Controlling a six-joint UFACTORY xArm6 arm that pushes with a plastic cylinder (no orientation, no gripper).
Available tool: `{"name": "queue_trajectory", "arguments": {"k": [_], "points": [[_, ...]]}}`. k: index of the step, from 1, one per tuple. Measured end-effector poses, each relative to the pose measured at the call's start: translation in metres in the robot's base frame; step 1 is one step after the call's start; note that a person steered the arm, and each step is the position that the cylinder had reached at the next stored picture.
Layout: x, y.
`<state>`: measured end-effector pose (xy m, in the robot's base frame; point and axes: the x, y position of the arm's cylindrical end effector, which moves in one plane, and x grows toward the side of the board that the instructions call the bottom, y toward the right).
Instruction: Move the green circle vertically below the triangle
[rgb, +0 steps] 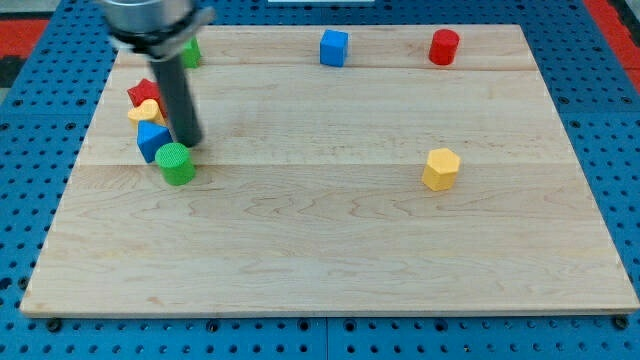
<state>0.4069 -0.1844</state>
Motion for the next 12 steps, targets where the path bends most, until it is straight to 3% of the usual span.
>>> {"name": "queue_trajectory", "arguments": {"k": [1, 2, 3, 4, 6, 7, 8, 9, 10, 12], "points": [[0.045, -0.021], [0.047, 0.001], [0.004, 0.006], [-0.004, 0.067], [0.078, 0.076], [0.088, 0.081], [0.089, 0.178], [0.111, 0.119], [0.105, 0.013], [0.081, 0.007]]}}
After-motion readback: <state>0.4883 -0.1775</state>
